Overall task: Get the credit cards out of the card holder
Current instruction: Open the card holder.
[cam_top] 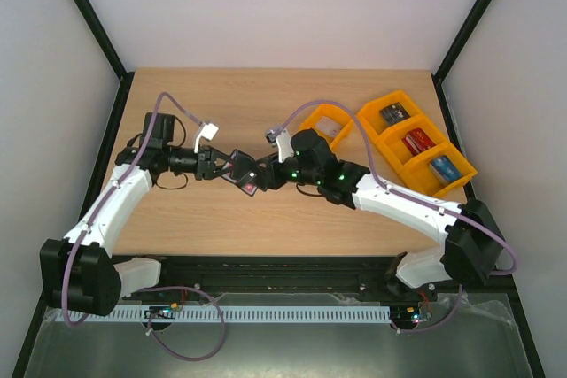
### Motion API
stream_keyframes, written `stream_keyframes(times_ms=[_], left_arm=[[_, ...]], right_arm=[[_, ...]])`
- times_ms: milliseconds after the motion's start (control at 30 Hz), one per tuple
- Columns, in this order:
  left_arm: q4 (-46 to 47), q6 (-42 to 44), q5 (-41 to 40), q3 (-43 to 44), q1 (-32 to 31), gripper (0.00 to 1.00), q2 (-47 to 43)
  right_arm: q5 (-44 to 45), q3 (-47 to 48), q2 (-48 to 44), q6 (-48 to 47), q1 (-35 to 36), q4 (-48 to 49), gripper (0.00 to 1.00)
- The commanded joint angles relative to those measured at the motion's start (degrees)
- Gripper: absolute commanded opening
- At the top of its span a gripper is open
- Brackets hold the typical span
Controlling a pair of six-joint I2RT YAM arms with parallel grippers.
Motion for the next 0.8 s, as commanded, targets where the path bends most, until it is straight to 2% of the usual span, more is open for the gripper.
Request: stream_keyframes(times_ms=[0,33,67,100,133,167,233,300,367,500,633,667,767], left_arm=[[-3.78,5.39,1.25,0.37,-1.26,0.25,-0.85],[-3.09,5.27,0.05,0.37,-1.25,0.12,-0.85],[-2.27,4.18,-1.38,0.39,-1.15,0.04,-0.98],[-1.80,3.92,-2.32,0.57,-0.86,0.03,-1.02],[-1.82,3.96,-2.27,1.40,-0.35,0.02,-1.03],[-2.36,4.36,-1.68,2.62,0.25,0.02,-0.96],[-6.59,7.87,0.20,7.98,2.37,0.02,-0.02],[-10.58,10.24,3.22,15.27,5.28,0.02,1.33],[-11.56,9.38,5.74,21.78,7.30,0.02,2.00],[-13.62,7.23,10.37,30.85,7.36,0.02,3.18],[-12.21,1.36,12.07,33.81,5.95,0.02,2.86],[-11.58,-0.06,12.29,34.35,5.60,0.02,2.62],[-9.83,-3.73,13.50,35.72,4.78,0.02,2.28]], right_arm=[[0.15,2.74,-1.17,-1.47,0.26,3.68,0.02],[-0.86,2.65,-0.95,-1.30,0.26,4.62,0.02],[-1.45,2.56,-0.95,-1.19,0.26,5.39,0.02],[-1.79,2.47,-1.07,-1.24,0.21,6.19,0.02],[-1.96,2.21,-1.43,-1.26,0.18,7.15,0.09],[-1.62,1.27,-2.31,-1.06,0.11,8.28,0.25],[-1.05,-1.68,-5.66,0.55,-0.74,12.56,0.65],[-1.32,-5.56,-9.53,3.25,-3.44,18.21,0.97],[-2.56,-8.48,-12.43,5.47,-5.73,23.85,0.99],[-4.72,-9.06,-13.34,6.89,-6.60,29.96,0.99],[-13.27,-9.99,-9.93,13.56,-6.55,44.58,0.99],[-14.09,-9.65,-8.87,14.03,-6.37,46.15,1.00],[-14.91,-8.55,-6.51,11.90,-5.68,46.65,0.91]])
